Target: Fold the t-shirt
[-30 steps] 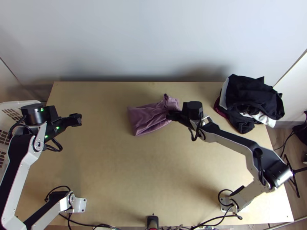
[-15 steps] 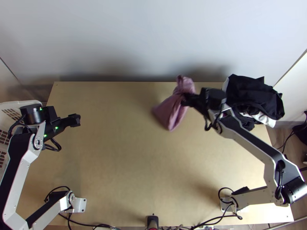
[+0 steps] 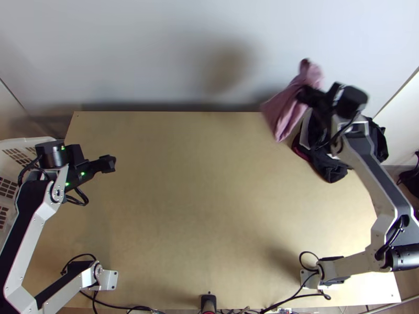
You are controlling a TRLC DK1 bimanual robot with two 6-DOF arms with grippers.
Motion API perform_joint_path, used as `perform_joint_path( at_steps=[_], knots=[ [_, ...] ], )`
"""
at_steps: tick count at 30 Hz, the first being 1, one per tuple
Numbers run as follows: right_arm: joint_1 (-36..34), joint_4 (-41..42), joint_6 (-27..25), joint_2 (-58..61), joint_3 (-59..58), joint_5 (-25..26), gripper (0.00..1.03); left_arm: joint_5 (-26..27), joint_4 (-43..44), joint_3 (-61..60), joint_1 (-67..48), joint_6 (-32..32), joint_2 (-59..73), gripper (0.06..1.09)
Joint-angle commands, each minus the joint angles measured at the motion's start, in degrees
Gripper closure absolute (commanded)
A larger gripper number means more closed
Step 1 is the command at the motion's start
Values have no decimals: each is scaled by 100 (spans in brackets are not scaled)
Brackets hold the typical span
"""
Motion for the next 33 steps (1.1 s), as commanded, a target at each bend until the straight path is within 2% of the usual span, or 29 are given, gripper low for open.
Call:
perform_joint_path(
  at_steps=[1, 4, 16, 20, 28, 33],
  knots=[
    [-948, -214, -78, 165, 715, -58, 100, 5, 21, -24, -66, -43, 10, 12],
    [-1423, -223, -78, 191, 803, -76, 100, -4, 21, -95, -58, -17, -17, 12],
    [-3067, -451, -166, 306, 267, -867, 100, 5, 38, -139, -172, -17, -17, 12],
    [-3278, -372, -271, 358, -217, -1139, 100, 5, 56, -147, -216, -69, -34, 12],
    [-3365, 516, -790, 385, -1298, -1183, 100, -4, -6, -209, -181, -17, -263, 12],
    [-3453, 604, -1010, 534, -1685, -1210, 100, -4, -94, -209, -58, 27, -315, 12]
  ],
)
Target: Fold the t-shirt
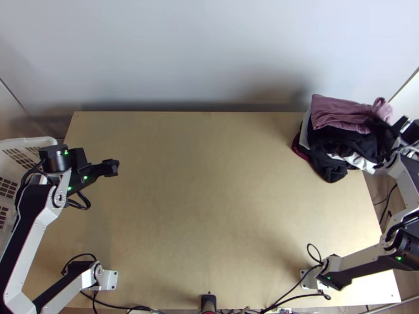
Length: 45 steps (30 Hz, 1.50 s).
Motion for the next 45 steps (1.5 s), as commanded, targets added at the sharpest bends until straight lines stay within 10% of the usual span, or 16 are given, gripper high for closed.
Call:
perform_joint_path(
  at_steps=[1, 6, 9, 12, 36, 45],
  knots=[
    [-184, 379, -271, 128, -734, -67, 100, -4, -102, -14, 100, 56, -110, 12],
    [-351, 994, -271, 119, -1156, -75, 92, 5, -111, -85, 21, 38, -172, 12],
    [-430, 915, -218, 57, -1200, -154, 25, 5, -111, -102, 12, 20, -172, 12],
    [-474, 704, -244, -233, -1218, -277, 4, 5, -111, -120, 12, -6, -172, 12],
    [1117, -2504, -297, -5234, -1473, -673, 5, 198, -656, -199, 267, 3, -1191, 12],
    [3051, -3277, 467, -6332, -2088, 742, 5, 216, -349, -779, 486, -155, -2000, 12]
  ],
)
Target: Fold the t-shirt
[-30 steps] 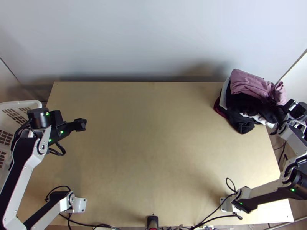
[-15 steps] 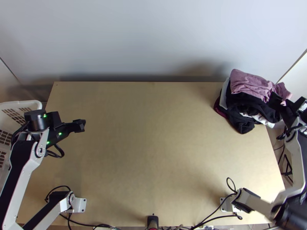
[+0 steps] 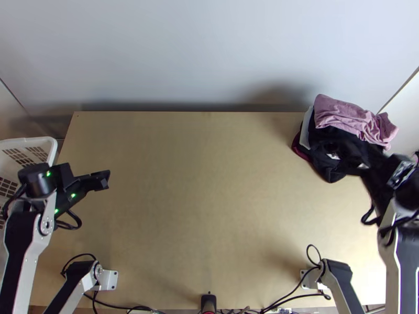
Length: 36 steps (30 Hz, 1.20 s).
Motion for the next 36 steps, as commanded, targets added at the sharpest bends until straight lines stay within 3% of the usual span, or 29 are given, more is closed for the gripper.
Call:
perform_joint_path(
  at_steps=[1, 13, 24, 29, 36],
  knots=[
    [1303, -764, 595, -1112, -555, 808, 5, 19, 202, -467, 141, -204, -630, 12],
    [1311, -535, 779, -2869, -2233, 1133, 5, -218, 1521, -1864, 88, 192, -2071, 12],
    [1549, 994, 410, -3309, -3886, 1283, 5, -535, 4017, -3587, 18, 271, -2203, 12],
    [1856, 1407, -161, -3405, -4474, 1283, 7, -640, 4975, -4334, -369, 262, -2212, 12],
    [2243, 528, -583, -3696, -4483, 1283, 7, -640, 4219, -4519, -369, 491, -2748, 12]
  ],
)
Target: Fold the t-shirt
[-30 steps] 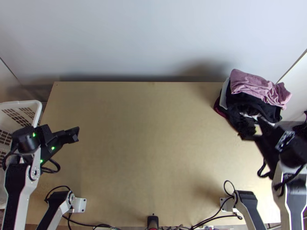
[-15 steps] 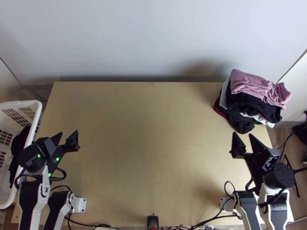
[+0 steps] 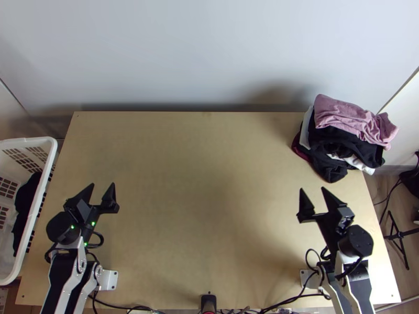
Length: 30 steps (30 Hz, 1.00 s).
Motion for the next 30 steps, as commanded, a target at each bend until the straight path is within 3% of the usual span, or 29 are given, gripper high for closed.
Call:
perform_joint_path(
  at_steps=[1, 5, 10, 15, 30],
  knots=[
    [425, -620, -465, -235, -254, 28, 7, -37, -486, -364, -120, 198, -510, 12],
    [478, -629, -448, -86, -263, 46, 7, -19, -1760, -381, -366, 312, -1565, 12],
    [443, -646, -439, -130, -263, 134, 5, -459, -1813, -381, -445, 312, -2119, 12],
    [372, -620, -439, -622, -254, 142, 5, -468, -1813, -381, -137, 312, -2163, 10],
    [363, -637, -439, -596, -263, 142, 5, -459, -1813, -381, -137, 312, -2163, 10]
  ],
)
